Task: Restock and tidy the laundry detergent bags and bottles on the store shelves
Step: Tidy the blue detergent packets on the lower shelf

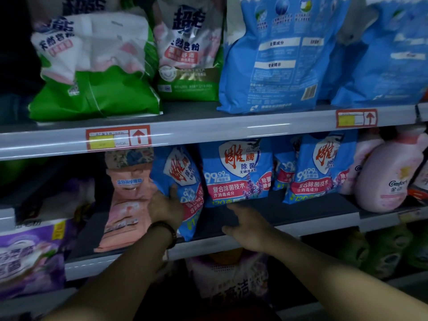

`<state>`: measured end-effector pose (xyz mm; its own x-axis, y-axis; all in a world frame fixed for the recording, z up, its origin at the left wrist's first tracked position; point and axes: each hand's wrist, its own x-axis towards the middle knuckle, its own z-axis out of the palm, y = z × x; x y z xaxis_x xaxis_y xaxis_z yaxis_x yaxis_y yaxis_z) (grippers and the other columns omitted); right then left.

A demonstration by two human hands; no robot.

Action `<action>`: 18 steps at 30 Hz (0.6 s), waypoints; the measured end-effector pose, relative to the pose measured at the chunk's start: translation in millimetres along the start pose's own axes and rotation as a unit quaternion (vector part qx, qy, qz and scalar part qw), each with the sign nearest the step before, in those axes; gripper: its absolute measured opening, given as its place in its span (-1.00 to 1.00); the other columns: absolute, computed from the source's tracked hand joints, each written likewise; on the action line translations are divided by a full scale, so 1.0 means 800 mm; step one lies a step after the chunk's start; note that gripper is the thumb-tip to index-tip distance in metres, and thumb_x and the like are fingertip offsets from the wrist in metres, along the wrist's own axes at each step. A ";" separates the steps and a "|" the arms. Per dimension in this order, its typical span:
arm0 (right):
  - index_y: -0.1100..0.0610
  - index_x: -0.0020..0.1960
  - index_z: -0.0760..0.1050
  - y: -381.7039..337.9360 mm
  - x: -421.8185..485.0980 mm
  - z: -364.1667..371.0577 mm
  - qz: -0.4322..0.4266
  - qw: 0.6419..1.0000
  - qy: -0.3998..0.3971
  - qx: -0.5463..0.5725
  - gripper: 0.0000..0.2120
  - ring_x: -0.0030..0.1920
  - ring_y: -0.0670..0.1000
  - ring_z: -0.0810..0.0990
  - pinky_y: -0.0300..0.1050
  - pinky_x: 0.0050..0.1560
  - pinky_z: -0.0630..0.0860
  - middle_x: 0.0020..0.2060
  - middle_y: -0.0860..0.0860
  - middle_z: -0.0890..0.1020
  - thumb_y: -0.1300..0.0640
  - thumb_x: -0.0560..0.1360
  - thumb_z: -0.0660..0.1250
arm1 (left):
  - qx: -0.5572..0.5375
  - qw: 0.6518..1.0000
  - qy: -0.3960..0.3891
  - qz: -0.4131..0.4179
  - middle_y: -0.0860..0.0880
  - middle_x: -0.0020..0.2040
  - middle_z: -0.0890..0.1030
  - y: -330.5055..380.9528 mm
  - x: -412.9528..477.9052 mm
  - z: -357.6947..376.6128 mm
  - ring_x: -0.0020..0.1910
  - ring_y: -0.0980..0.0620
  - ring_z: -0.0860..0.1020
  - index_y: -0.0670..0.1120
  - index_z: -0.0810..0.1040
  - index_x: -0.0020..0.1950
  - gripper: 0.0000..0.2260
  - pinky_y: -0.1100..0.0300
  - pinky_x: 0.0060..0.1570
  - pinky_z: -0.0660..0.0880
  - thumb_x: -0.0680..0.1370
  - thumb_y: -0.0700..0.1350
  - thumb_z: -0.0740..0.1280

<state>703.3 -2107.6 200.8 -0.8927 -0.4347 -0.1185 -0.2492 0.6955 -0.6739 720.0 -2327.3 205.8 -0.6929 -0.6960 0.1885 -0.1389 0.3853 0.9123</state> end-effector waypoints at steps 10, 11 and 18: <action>-0.04 0.37 0.33 -0.046 -0.039 0.033 0.094 0.950 0.002 0.296 -0.51 0.28 0.09 0.57 0.08 0.23 0.59 0.34 -0.01 0.51 -0.18 0.58 0.44 | -0.410 0.896 -0.074 -0.154 -0.17 0.25 0.70 -0.021 -0.086 -0.096 0.18 -0.24 0.69 -0.15 0.56 0.38 -0.67 -0.37 0.24 0.56 0.70 0.00 0.28; -0.04 0.32 0.35 -0.049 -0.045 0.035 0.099 0.938 0.002 0.333 -0.53 0.21 0.07 0.59 0.06 0.15 0.62 0.27 -0.04 0.54 -0.21 0.57 0.44 | -0.418 0.890 -0.083 -0.159 -0.15 0.22 0.72 -0.023 -0.093 -0.105 0.14 -0.21 0.70 -0.14 0.57 0.36 -0.70 -0.34 0.18 0.61 0.71 -0.01 0.27; -0.07 0.03 0.66 -0.040 -0.097 0.038 0.044 0.908 -0.055 0.413 -0.95 -0.04 -0.14 0.70 0.02 0.21 0.62 -0.06 -0.14 0.73 0.04 0.61 0.42 | -0.412 0.886 -0.138 -0.161 -0.14 0.11 0.76 -0.031 -0.145 -0.161 -0.05 -0.13 0.77 -0.05 0.60 0.29 -0.73 -0.15 -0.21 0.71 0.69 0.05 0.28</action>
<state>791.7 -2113.5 209.8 -0.8417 -0.4842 -0.2390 0.2279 0.0827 -0.9702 895.3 -2334.4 208.3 -0.8733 -0.4714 -0.1227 0.1245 -0.4594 0.8795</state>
